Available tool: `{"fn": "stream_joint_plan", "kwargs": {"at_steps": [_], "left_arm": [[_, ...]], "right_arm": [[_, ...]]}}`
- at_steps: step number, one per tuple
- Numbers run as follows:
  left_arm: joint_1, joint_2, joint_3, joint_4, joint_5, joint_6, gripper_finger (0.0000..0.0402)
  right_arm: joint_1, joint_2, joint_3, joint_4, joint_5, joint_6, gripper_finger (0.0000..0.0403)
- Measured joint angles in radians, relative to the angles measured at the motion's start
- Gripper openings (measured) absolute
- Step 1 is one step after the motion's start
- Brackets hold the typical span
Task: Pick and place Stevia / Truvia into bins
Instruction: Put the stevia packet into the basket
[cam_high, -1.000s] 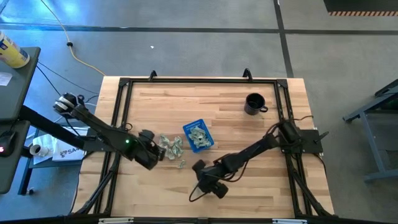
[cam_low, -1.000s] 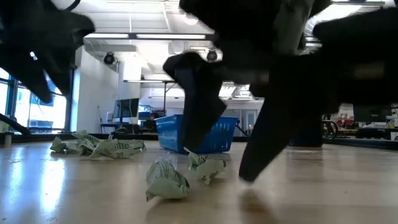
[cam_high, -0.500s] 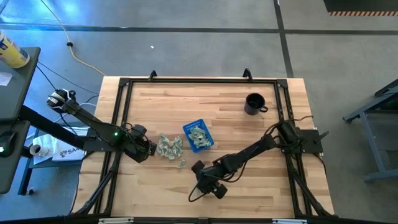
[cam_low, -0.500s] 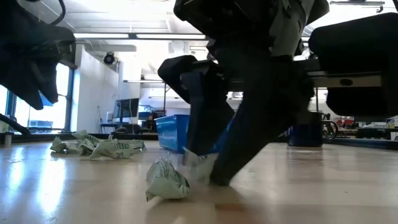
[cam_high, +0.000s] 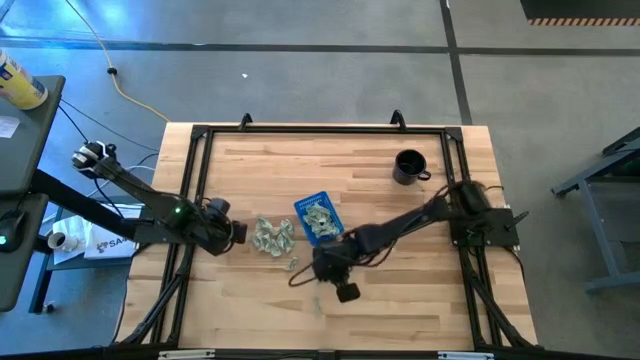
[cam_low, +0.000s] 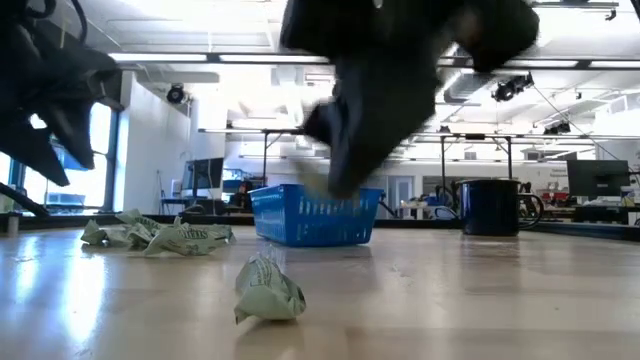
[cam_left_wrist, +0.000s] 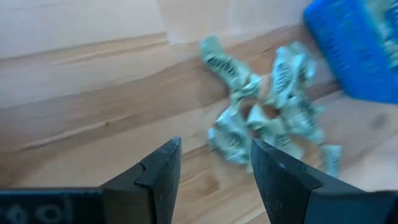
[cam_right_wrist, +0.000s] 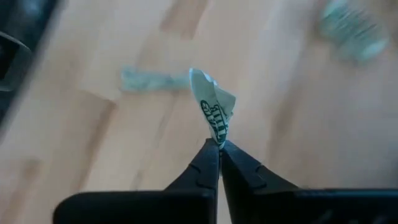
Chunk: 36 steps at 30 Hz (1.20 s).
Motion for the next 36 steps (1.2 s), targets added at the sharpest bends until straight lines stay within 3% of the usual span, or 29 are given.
{"fn": "stream_joint_plan", "kwargs": {"at_steps": [6, 13, 18, 23, 27, 31, 36], "left_arm": [[0.0, -0.024, 0.0, 0.016, -0.035, 0.002, 0.0225], [0.031, -0.011, 0.0, 0.05, -0.069, -0.002, 0.0225], [0.147, 0.04, 0.0, 0.14, 0.013, 0.085, 0.0225], [0.262, 0.149, 0.0, 0.316, 0.132, 0.27, 0.0225], [0.323, 0.233, 0.0, 0.351, 0.204, 0.306, 0.0225], [0.342, 0.264, 0.0, 0.354, 0.278, 0.333, 0.0225], [0.34, 0.264, 0.0, 0.376, 0.278, 0.38, 0.0225]], "right_arm": [[-0.049, -0.116, 0.0, -0.104, 0.215, -0.098, 0.0009], [-0.213, -0.093, 0.0, -0.078, 0.39, -0.156, 0.0014], [-0.285, -0.092, 0.0, -0.097, 0.38, -0.134, 0.0082], [-0.278, -0.116, 0.0, -0.146, 0.392, -0.124, 0.0179], [-0.26, -0.14, 0.0, -0.194, 0.393, -0.088, 0.0245], [-0.245, -0.148, 0.0, -0.238, 0.396, -0.047, 0.0277], [-0.226, -0.148, 0.0, -0.241, 0.398, -0.042, 0.0281]]}}
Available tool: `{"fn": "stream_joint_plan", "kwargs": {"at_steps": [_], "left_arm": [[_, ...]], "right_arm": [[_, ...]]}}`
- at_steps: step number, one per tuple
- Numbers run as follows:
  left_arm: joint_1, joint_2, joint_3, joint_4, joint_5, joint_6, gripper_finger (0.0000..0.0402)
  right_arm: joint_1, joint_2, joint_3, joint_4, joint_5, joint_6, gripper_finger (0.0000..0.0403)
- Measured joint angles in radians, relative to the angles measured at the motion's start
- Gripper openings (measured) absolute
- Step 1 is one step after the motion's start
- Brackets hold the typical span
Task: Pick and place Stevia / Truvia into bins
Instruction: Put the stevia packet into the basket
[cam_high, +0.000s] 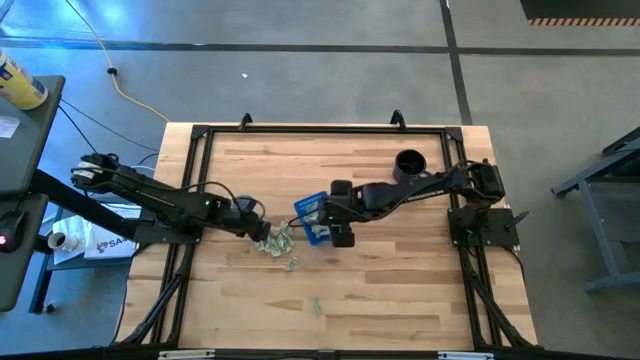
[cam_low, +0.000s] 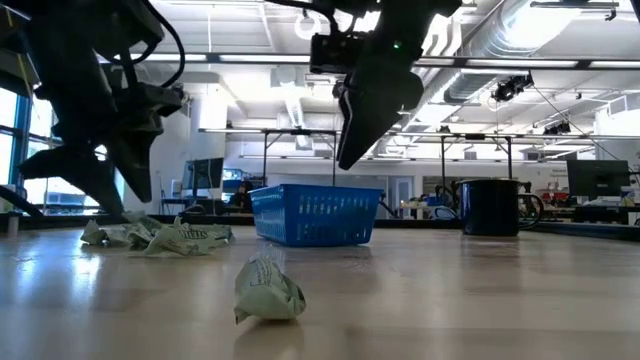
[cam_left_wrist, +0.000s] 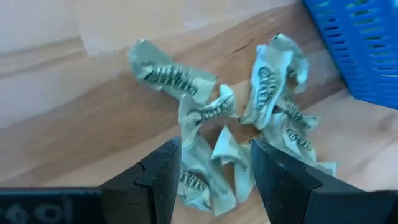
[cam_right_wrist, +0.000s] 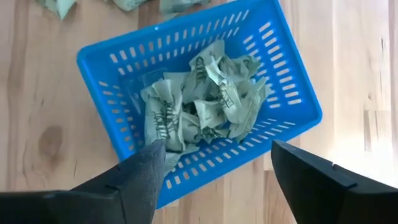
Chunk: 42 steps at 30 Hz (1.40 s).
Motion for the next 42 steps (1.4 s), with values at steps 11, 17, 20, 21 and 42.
{"fn": "stream_joint_plan", "kwargs": {"at_steps": [11, 17, 20, 21, 42], "left_arm": [[0.001, 0.058, 0.001, 0.026, -0.056, 0.046, 0.0172], [0.001, 0.142, 0.0, 0.14, -0.056, 0.098, 0.01], [0.001, 0.167, 0.001, 0.189, -0.063, 0.127, 0.0057], [0.001, 0.172, 0.001, 0.219, -0.063, 0.139, 0.0042], [0.203, 0.324, 0.401, 0.246, -0.02, 0.546, 0.0068]], "right_arm": [[0.002, 0.0, 0.0, 0.011, 0.0, 0.026, 0.0282], [0.002, -0.004, 0.0, 0.001, -0.004, 0.049, 0.0282], [0.011, -0.028, 0.0, -0.014, 0.007, 0.049, 0.0281], [0.018, -0.041, 0.0, -0.025, 0.02, 0.048, 0.0281], [0.157, -0.341, 0.0, -0.408, 0.35, 0.331, 0.0281]]}}
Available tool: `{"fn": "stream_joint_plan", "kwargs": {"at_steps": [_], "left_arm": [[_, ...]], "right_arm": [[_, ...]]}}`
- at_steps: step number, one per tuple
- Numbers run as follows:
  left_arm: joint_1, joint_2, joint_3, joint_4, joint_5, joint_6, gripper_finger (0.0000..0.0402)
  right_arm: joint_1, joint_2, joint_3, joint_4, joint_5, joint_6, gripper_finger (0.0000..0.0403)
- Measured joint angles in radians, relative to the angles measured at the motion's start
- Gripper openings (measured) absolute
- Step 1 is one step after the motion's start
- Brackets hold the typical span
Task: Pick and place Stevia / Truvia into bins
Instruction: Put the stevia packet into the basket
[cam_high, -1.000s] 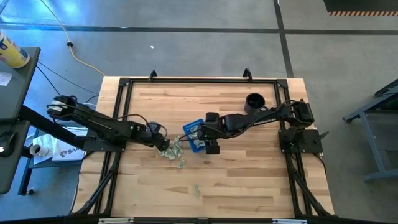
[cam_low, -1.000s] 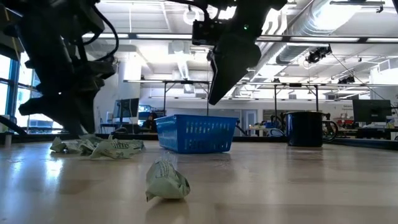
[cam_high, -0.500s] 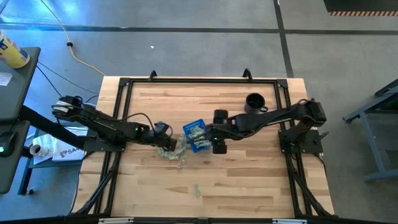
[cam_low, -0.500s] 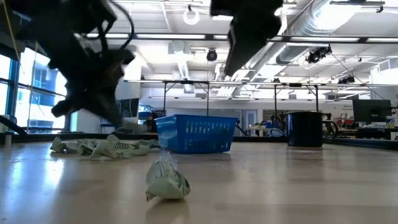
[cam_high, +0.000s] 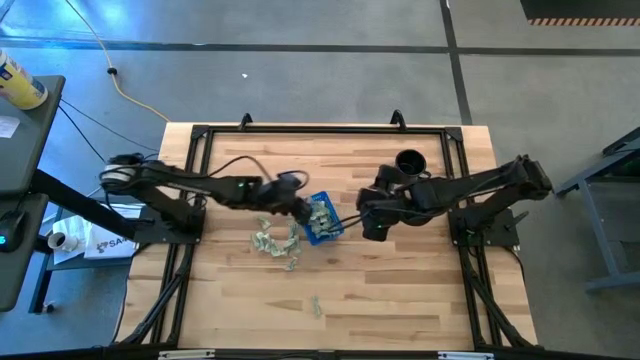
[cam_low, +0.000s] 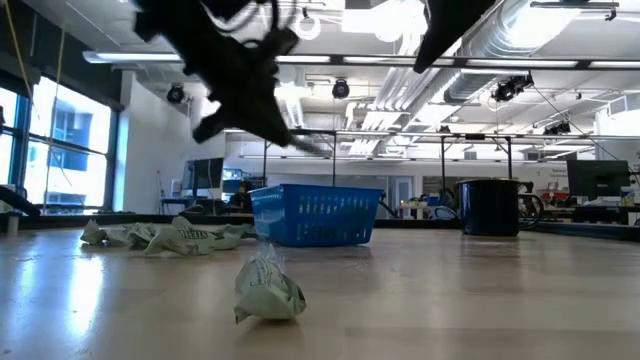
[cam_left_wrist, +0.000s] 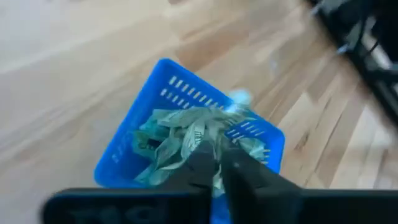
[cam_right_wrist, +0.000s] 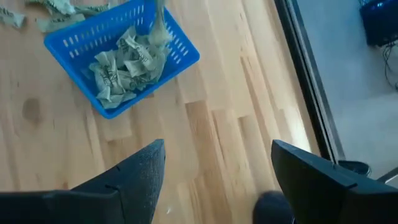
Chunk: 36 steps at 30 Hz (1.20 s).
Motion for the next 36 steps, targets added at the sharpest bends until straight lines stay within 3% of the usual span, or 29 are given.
{"fn": "stream_joint_plan", "kwargs": {"at_steps": [6, 9, 13, 17, 20, 24, 29, 32, 36], "left_arm": [[0.033, 0.133, 0.141, -0.1, 0.187, 0.02, 0.0171], [0.026, 0.132, 0.212, -0.284, 0.236, 0.055, 0.0211], [-0.045, 0.098, 0.283, -0.619, 0.159, 0.091, 0.0234], [-0.138, 0.054, 0.264, -0.914, 0.092, 0.074, 0.0231], [-0.166, 0.004, 0.202, -0.996, 0.076, -0.032, 0.0219], [-0.096, -0.061, 0.076, -0.948, 0.08, -0.255, 0.021], [0.015, -0.103, -0.09, -0.632, 0.128, -0.382, 0.0213], [0.046, -0.095, -0.146, -0.489, 0.17, -0.284, 0.0215], [0.021, -0.09, -0.143, -0.503, 0.168, 0.056, 0.0216]], "right_arm": [[0.04, 0.003, -0.009, -0.03, -0.002, 0.029, 0.0281], [0.059, 0.001, -0.046, -0.035, 0.013, 0.039, 0.0281], [0.076, -0.001, -0.137, -0.025, 0.008, 0.058, 0.0281], [0.09, -0.003, -0.245, 0.014, -0.045, 0.07, 0.0281], [0.099, -0.006, -0.307, 0.071, -0.093, 0.069, 0.0281], [0.098, -0.007, -0.343, 0.157, -0.121, 0.077, 0.0281], [0.081, -0.007, -0.328, 0.196, -0.121, 0.076, 0.0281], [0.074, -0.007, -0.309, 0.191, -0.119, 0.074, 0.0281], [0.072, -0.007, -0.299, 0.185, -0.121, 0.076, 0.0281]]}}
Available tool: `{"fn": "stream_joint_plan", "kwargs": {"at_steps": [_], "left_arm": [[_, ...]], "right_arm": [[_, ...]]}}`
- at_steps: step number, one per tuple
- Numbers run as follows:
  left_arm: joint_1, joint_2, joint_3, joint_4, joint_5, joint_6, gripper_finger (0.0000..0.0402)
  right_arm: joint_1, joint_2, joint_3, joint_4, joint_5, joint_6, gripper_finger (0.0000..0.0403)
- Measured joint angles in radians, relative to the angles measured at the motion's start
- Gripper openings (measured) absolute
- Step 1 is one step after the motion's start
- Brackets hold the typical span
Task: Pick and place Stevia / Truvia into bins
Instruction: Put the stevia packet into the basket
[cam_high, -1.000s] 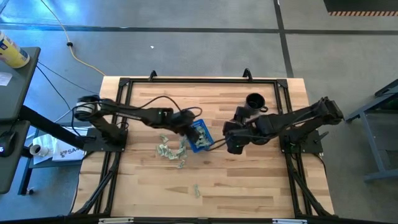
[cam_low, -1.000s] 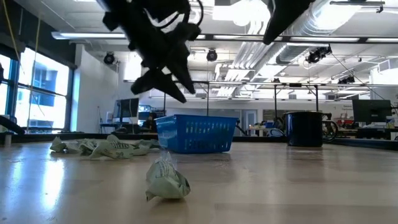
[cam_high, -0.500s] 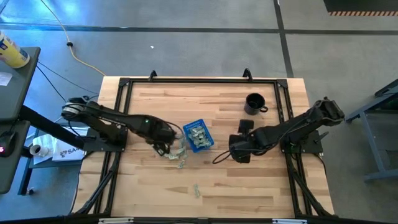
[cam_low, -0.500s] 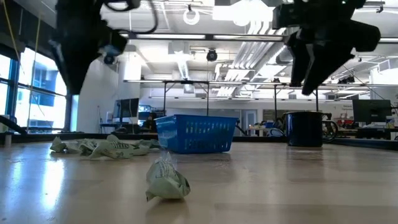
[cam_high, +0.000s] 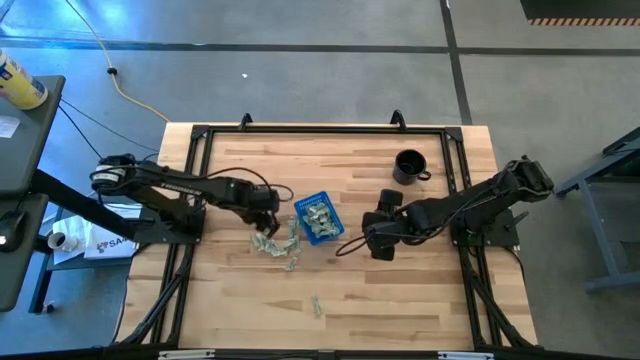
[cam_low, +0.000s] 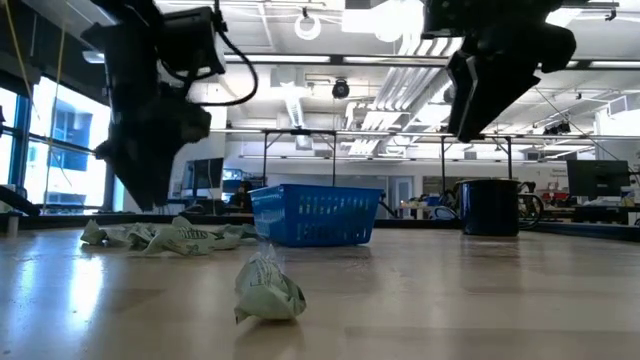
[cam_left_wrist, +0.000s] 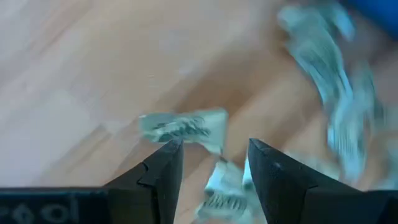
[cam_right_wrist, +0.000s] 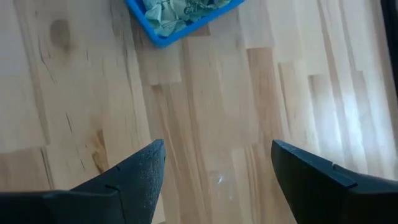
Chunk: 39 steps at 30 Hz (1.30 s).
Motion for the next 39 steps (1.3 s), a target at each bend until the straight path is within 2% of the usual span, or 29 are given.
{"fn": "stream_joint_plan", "kwargs": {"at_steps": [4, 9, 14, 18, 22, 25, 29, 33, 36, 39], "left_arm": [[-0.029, 0.0, 0.03, -0.068, -0.06, 0.389, 0.0216], [-0.034, 0.005, 0.016, -0.059, -0.115, 0.843, 0.0216], [-0.009, 0.007, -0.017, -0.054, -0.096, 1.079, 0.0216], [0.015, 0.007, -0.033, 0.018, -0.1, 1.141, 0.0216], [0.049, 0.022, -0.06, 0.065, -0.036, 1.195, 0.0216], [0.064, 0.051, -0.067, 0.046, 0.001, 1.223, 0.0216], [0.064, 0.091, -0.065, 0.051, 0.001, 1.248, 0.0209], [0.064, 0.117, -0.063, 0.05, 0.002, 1.249, 0.016], [0.062, 0.119, -0.059, 0.045, -0.001, 1.234, 0.0096], [0.063, 0.126, -0.012, -0.019, -0.046, 1.13, 0.0027]], "right_arm": [[0.001, 0.0, 0.0, -0.003, -0.004, 0.001, 0.0281], [-0.002, 0.0, 0.0, -0.002, -0.004, 0.001, 0.0281], [-0.003, 0.0, 0.0, -0.001, 0.002, 0.019, 0.0281], [-0.003, 0.0, 0.0, -0.001, 0.004, 0.043, 0.0281], [-0.003, 0.0, 0.0, -0.001, 0.005, 0.059, 0.0281], [-0.003, 0.0, 0.0, -0.002, 0.008, 0.064, 0.0281], [-0.003, 0.0, 0.0, -0.008, 0.004, 0.078, 0.0281], [0.014, 0.0, 0.0, -0.021, -0.023, 0.117, 0.0281], [0.042, 0.0, 0.0, -0.028, -0.023, 0.141, 0.0281], [0.078, 0.001, 0.0, -0.061, -0.025, 0.183, 0.0281]]}}
